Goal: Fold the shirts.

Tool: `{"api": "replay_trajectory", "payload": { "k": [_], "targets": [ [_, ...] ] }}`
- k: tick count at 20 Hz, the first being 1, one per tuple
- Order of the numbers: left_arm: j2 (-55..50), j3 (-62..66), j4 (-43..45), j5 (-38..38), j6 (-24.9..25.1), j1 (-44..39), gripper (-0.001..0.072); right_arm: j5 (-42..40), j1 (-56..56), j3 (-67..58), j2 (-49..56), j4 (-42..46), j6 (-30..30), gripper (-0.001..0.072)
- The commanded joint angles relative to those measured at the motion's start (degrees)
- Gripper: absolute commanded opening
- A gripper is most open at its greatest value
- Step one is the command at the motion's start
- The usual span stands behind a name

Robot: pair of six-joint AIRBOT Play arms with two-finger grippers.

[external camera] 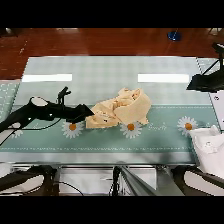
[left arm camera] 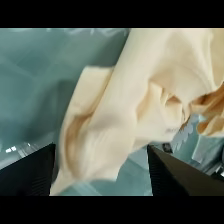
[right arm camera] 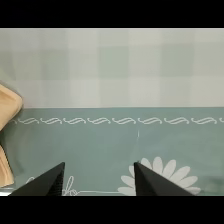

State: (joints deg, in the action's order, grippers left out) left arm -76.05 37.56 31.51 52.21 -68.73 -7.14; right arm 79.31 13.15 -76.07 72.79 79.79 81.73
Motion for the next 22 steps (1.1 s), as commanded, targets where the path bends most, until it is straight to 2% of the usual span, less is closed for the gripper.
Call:
{"api": "replay_trajectory", "payload": {
  "k": [1, 2, 3, 7, 9, 12, 14, 16, 22],
  "targets": [
    [-5.46, 6.64, -0.28, -3.21, 0.61, -3.58, 0.0503, 0.46, -0.04, 0.02, 0.02, 0.07, -0.04, 0.0474],
    [-6.47, 8.94, -0.26, -2.93, 0.68, -4.11, 0.0119, 0.81, -0.04, 0.02, 0.02, 0.09, -0.44, 0.0474],
    [-6.99, 11.17, -0.28, -2.45, 2.16, -4.46, 0.0036, 1.33, -0.04, 0.02, 0.02, 0.28, -0.83, 0.0474],
    [-6.93, 17.16, 0.61, 2.73, 2.73, -2.99, 0.0035, 1.68, 0.04, 0.02, 0.31, 4.17, -1.25, 0.0474],
    [-6.84, 18.64, 2.91, 6.75, 2.71, -1.64, 0.0034, 2.91, 0.79, 0.28, 1.79, 2.8, -1.7, 0.048],
    [-6.84, 18.88, 5.44, 11.3, 2.71, 0.31, 0.0034, 4.66, 1.75, 2.47, 6.38, -8.48, -5.84, 0.0597],
    [-6.84, 18.88, 5.64, 11.87, 2.71, 0.61, 0.0034, 5.31, 1.6, 5.11, 9.62, -17.7, -8.98, 0.0598],
    [-6.91, 18.91, 5.62, 11.47, 2.71, 0.52, 0.0034, 2.19, 0.9, 8.66, 11.87, -25.09, -14.23, 0.0597],
    [-7.02, 18.88, 5.64, 11.45, 2.71, 0.57, 0.0034, -8.7, -4.76, 17.49, 15.89, -27.26, -16.65, 0.0595]
  ]
}}
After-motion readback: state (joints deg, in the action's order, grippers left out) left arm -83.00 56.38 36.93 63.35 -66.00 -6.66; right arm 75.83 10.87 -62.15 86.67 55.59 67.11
